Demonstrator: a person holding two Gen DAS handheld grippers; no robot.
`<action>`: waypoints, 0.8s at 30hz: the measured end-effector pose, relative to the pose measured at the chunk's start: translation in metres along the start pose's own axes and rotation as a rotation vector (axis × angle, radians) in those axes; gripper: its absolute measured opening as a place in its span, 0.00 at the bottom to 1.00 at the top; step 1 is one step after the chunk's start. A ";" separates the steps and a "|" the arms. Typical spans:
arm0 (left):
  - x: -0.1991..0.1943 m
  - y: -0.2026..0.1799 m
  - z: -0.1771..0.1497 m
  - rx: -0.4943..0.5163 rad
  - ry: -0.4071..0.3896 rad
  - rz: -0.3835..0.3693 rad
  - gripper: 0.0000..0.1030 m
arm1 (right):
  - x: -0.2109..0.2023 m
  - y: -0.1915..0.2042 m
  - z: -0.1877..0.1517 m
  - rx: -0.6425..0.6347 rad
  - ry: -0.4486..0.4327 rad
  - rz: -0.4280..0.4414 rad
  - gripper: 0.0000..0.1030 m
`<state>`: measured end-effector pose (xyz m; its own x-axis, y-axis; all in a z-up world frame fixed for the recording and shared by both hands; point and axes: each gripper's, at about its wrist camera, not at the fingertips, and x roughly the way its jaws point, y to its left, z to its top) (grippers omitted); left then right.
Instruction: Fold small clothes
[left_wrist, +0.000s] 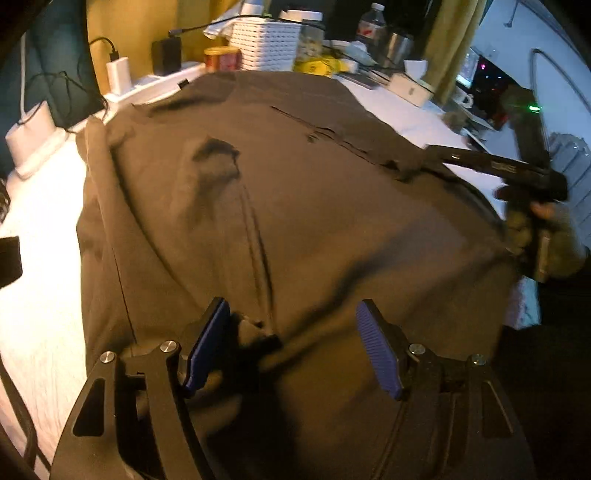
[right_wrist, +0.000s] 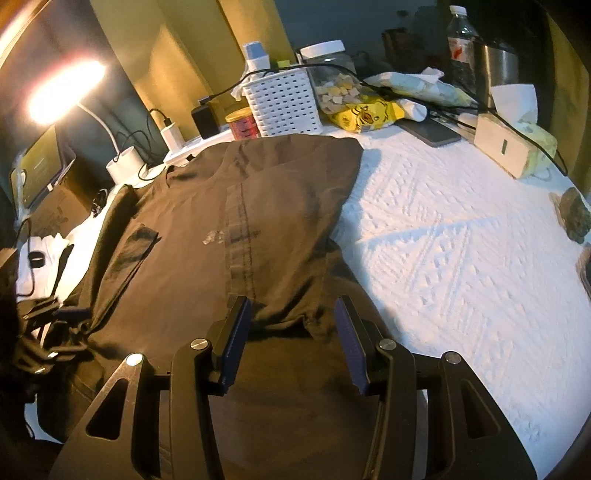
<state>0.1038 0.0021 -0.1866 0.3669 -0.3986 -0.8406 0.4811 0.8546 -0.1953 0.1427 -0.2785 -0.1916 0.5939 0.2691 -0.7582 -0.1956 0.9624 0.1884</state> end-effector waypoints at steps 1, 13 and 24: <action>-0.002 -0.003 -0.003 0.004 0.018 0.007 0.69 | 0.001 -0.001 -0.001 0.003 0.001 0.001 0.49; -0.020 0.003 0.034 -0.024 -0.125 0.178 0.69 | 0.012 -0.004 0.004 -0.002 0.006 0.042 0.49; 0.056 0.031 0.096 0.009 -0.053 0.249 0.34 | 0.015 -0.027 0.012 0.032 -0.011 0.024 0.49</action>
<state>0.2159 -0.0253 -0.1907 0.5161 -0.1931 -0.8345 0.3776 0.9258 0.0194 0.1662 -0.3006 -0.2003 0.5983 0.2919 -0.7462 -0.1845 0.9565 0.2262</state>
